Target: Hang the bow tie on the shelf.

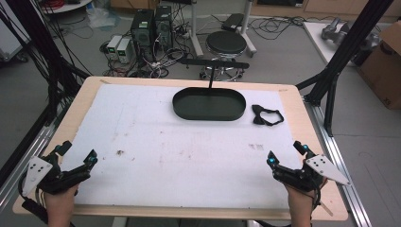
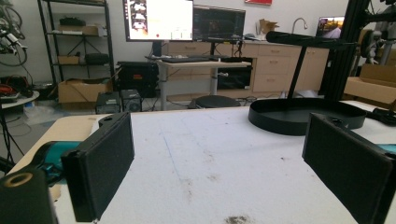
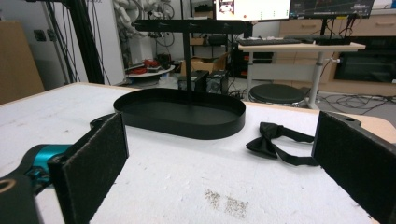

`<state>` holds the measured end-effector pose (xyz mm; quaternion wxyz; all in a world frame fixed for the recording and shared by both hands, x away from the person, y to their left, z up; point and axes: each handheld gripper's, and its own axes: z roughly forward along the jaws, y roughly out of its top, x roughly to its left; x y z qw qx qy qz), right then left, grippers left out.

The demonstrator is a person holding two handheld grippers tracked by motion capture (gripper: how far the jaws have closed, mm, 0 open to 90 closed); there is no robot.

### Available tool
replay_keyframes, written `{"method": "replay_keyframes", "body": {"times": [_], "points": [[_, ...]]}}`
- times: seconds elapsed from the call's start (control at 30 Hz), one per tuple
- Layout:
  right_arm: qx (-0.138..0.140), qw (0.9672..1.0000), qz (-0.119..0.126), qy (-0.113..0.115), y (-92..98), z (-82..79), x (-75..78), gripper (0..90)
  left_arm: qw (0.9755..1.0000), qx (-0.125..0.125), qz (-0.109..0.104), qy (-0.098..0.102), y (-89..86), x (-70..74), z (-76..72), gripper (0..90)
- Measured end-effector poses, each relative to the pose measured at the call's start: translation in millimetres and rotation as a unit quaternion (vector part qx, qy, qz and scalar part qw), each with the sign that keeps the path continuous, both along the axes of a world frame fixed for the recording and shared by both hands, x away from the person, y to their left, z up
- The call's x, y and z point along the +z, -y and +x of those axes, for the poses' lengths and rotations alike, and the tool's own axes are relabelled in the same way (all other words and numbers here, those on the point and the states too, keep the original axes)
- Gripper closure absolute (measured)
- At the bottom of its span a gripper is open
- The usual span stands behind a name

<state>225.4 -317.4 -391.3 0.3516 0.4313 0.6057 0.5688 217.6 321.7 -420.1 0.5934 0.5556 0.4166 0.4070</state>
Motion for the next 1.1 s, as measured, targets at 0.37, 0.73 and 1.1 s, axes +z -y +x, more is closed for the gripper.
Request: {"method": "replay_keyframes", "body": {"times": [0.37, 0.73, 1.1], "points": [[-0.009, 0.9996, -0.025, 0.005, -4.1, 1.3, 5.9, 2.8, 1.0, -0.004, -0.001, 0.0, 2.6, 0.6, 0.6, 9.5], [-0.01, 0.9989, -0.044, -0.008, -12.4, 25.2, 22.0, 4.5, 1.0, -0.006, -0.002, -0.004, 6.2, -1.4, 4.5, 9.5], [-0.016, 0.9953, -0.062, -0.072, -14.9, 76.8, 28.0, 4.4, 0.9999, -0.01, 0.002, -0.009, 8.9, -2.7, 6.3, 9.5]]}}
